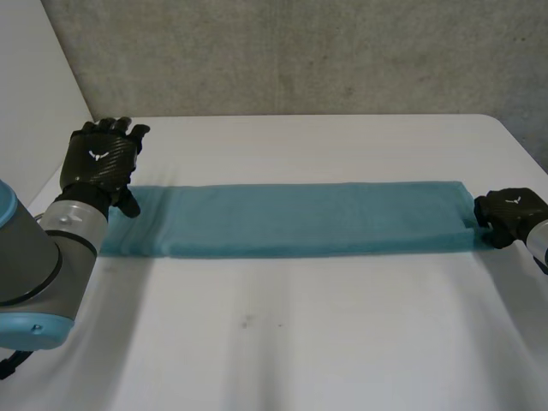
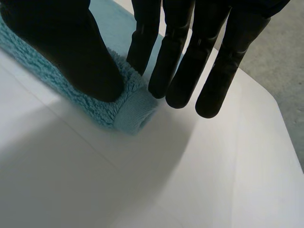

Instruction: Fold the laundry

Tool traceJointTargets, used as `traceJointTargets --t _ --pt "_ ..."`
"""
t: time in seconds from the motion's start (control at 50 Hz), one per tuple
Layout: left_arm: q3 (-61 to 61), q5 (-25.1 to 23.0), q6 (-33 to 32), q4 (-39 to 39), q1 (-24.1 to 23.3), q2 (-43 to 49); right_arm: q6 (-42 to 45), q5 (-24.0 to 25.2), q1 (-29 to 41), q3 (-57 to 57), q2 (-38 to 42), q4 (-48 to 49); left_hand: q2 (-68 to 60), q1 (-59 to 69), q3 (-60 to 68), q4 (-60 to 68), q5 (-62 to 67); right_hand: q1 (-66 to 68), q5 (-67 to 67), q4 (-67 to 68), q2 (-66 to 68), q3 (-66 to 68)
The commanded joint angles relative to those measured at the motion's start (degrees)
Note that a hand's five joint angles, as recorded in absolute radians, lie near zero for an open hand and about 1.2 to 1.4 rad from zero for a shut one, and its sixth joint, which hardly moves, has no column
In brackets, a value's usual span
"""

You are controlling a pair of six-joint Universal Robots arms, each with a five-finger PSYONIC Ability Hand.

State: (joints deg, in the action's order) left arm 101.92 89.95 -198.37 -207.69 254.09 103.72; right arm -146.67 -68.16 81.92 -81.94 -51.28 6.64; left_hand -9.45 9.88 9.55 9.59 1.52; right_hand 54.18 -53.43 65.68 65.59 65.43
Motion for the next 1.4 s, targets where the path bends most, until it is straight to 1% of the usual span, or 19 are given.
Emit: traceJointTargets --t 0.02,0.08,0.22,0.36,0.44,0.46,0.5,0.56,0.6,0.68,0.76,0.88,0.96,0.98,1.0,1.04,1.16,1.3,1.4 --pt "0.2 0.1 0.0 0.0 -0.1 -0.1 1.3 -8.6 -5.4 3.1 0.1 1.3 -0.9 0.5 0.8 0.8 -1.1 25.8 -16.6 14.3 14.4 14.6" --pt "0.3 0.1 0.0 0.0 -0.2 -0.4 2.6 -10.7 -6.6 4.7 0.2 1.3 -0.9 0.5 0.8 0.8 -1.1 25.8 -16.6 14.3 14.4 14.6" --pt "0.3 0.2 -0.1 0.0 0.2 -0.6 15.4 -15.0 -12.8 10.8 0.0 0.8 -0.9 0.5 0.8 0.8 -1.1 25.8 -16.6 14.3 14.4 14.6" --pt "0.2 0.4 -0.1 0.0 0.3 -0.7 12.5 -14.7 -8.3 14.2 -2.1 0.7 -0.9 0.5 0.8 0.8 -1.1 25.8 -16.6 14.3 14.4 14.6" --pt "0.3 0.4 -0.1 0.0 0.3 -1.3 9.0 -13.9 2.7 15.2 -5.8 1.3 -0.9 0.5 0.8 0.8 -1.1 25.8 -16.6 14.3 14.4 14.6" --pt "0.3 0.4 -0.1 0.0 0.3 -1.3 8.9 -13.9 2.7 15.2 -5.8 1.3 -0.9 0.5 0.8 0.8 -1.1 25.8 -16.6 14.3 14.4 14.6" --pt "0.2 0.5 0.0 0.0 0.3 -1.4 8.3 -13.6 11.2 16.5 -6.3 1.6 -0.9 0.5 0.8 0.8 -1.1 25.8 -16.6 14.3 14.4 14.6" --pt "0.2 0.5 0.0 0.0 0.4 -1.5 8.3 -12.8 15.8 17.4 -6.3 2.0 -0.9 0.5 0.8 0.8 -1.1 25.8 -16.6 14.3 14.4 14.6" --pt "0.2 0.5 0.0 0.0 0.4 -1.7 8.2 -10.3 24.7 18.8 -6.2 3.5 -0.9 0.5 0.8 0.8 -1.1 25.8 -16.6 14.3 14.4 14.6" --pt "0.2 0.5 0.0 0.0 0.5 -1.8 8.2 -7.6 33.0 19.7 -5.5 6.0 -0.9 0.5 0.8 0.8 -1.1 25.8 -16.6 14.3 14.4 14.6" --pt "0.3 0.5 0.0 0.0 0.6 -1.8 7.6 -3.2 42.9 20.7 0.3 10.0 -0.9 0.5 0.8 0.8 -1.1 25.8 -16.6 14.3 14.4 14.6" --pt "0.3 0.4 0.0 0.0 0.6 -1.8 7.0 -1.5 49.7 23.0 10.7 9.8 -0.8 0.3 0.7 0.6 -1.3 25.8 -16.6 14.3 14.4 14.6" --pt "0.3 0.3 0.0 0.0 0.7 -1.8 7.0 -2.9 50.0 23.9 13.6 8.6 -0.8 0.3 0.7 0.6 -1.3 21.0 -11.8 9.5 9.6 9.8" --pt "0.2 0.1 0.0 -0.1 0.7 -1.7 6.9 -4.3 49.7 24.7 13.8 7.8 -0.8 0.3 0.7 0.6 -1.3 -5.6 14.9 -17.1 -17.1 -16.9" --pt "0.2 0.1 0.0 -0.1 0.7 -1.7 6.9 -4.3 49.7 24.7 13.8 7.8 -0.8 0.3 0.7 0.6 -1.3 -5.9 15.2 -17.4 -17.3 -17.2" --pt "0.1 0.1 -0.1 -0.1 0.7 -1.6 6.5 -8.2 49.2 25.9 13.1 6.5 -0.8 0.3 0.7 0.6 -1.3 -44.2 53.4 -55.7 -55.6 -55.4" --pt "-1.5 0.0 -0.3 -0.7 -0.3 -1.0 2.3 -13.0 48.0 24.5 6.8 5.2 -0.9 0.5 0.8 0.8 -1.1 -44.2 53.4 -55.7 -55.6 -55.4" --pt "-8.0 0.0 -0.3 -0.8 -8.9 4.8 -12.6 -14.7 37.6 11.6 -7.6 2.3 -0.9 0.5 0.8 0.8 -1.1 -44.2 53.4 -55.7 -55.6 -55.4" --pt "-13.4 0.0 -0.3 0.1 -13.2 10.9 -17.8 -14.5 30.7 2.7 -12.3 0.1 -0.9 0.5 0.8 0.8 -1.1 -44.2 53.4 -55.7 -55.6 -55.4"
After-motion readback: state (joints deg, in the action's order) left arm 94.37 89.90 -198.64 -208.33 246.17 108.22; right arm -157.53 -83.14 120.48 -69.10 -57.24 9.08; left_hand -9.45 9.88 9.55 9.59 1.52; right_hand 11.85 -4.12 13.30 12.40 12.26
